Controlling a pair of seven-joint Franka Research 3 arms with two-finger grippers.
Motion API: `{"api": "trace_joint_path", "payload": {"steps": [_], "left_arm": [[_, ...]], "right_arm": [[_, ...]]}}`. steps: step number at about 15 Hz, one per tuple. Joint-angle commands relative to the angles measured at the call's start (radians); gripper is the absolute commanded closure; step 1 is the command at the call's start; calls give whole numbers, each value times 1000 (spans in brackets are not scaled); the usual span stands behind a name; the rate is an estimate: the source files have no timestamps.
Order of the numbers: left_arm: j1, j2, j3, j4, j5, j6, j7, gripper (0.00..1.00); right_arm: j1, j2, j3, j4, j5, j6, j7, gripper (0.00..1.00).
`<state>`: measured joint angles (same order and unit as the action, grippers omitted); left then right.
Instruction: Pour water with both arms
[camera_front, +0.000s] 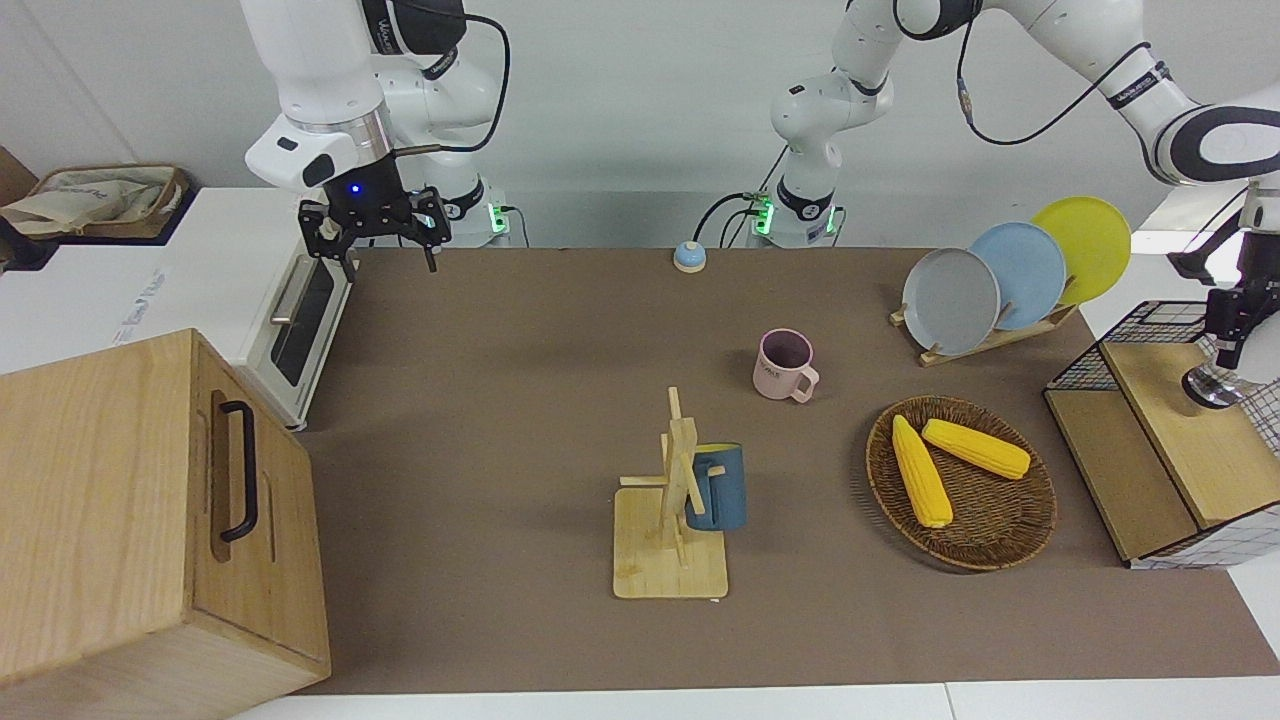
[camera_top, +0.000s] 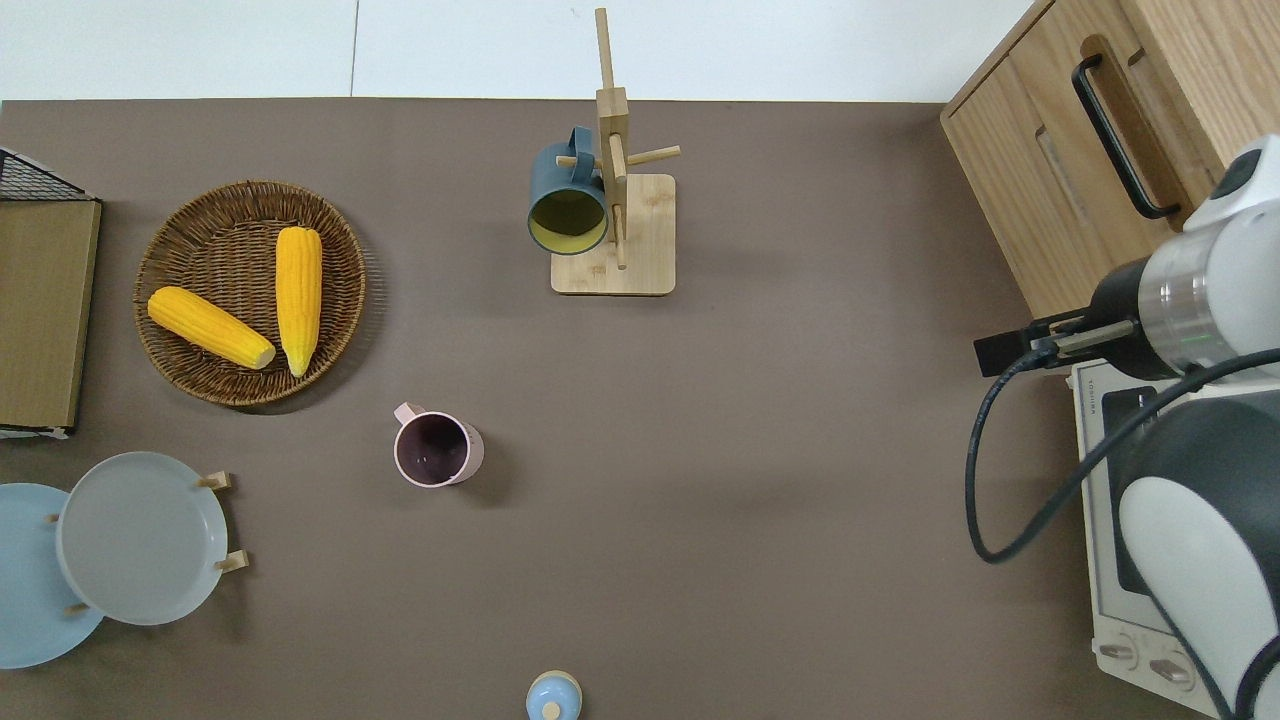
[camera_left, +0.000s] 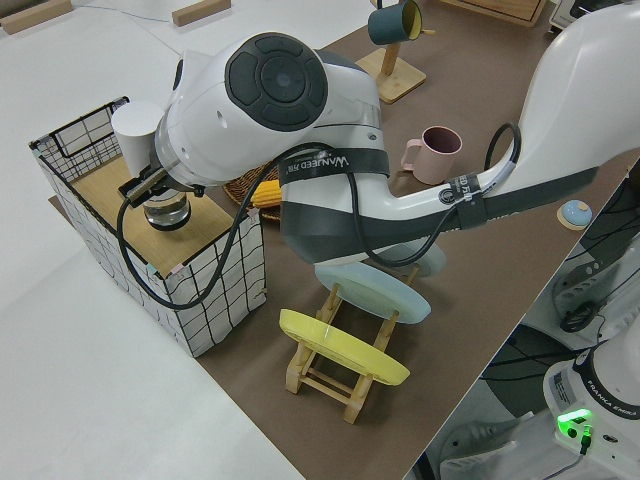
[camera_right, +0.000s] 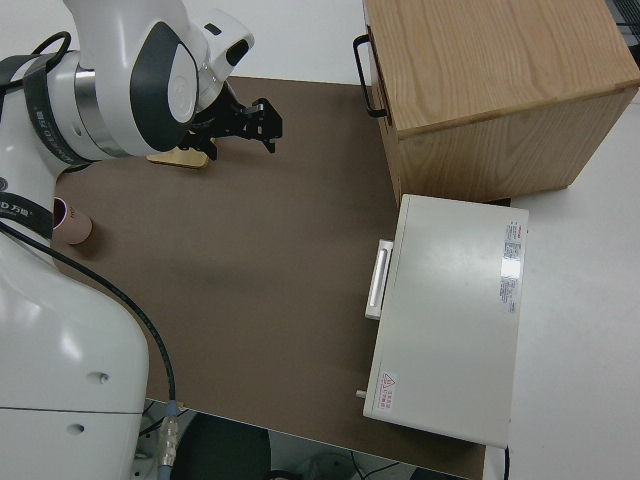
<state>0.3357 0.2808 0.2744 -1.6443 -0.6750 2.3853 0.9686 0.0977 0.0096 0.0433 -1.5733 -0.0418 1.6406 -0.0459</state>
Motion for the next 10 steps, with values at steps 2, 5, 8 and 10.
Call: {"api": "trace_joint_path", "payload": {"steps": [2, 5, 8, 10], "left_arm": [[12, 61, -23, 93, -37, 14, 22, 1000], [12, 77, -23, 93, -38, 17, 33, 1000], [16, 89, -23, 93, -55, 23, 48, 1000], [22, 95, -24, 92, -60, 23, 62, 1000]], "right_arm": [[-13, -3, 6, 1, 20, 4, -15, 15], [-13, -3, 4, 1, 20, 4, -15, 15], [-13, -3, 4, 1, 20, 4, -15, 15], [-13, -3, 4, 1, 20, 4, -15, 15]]}}
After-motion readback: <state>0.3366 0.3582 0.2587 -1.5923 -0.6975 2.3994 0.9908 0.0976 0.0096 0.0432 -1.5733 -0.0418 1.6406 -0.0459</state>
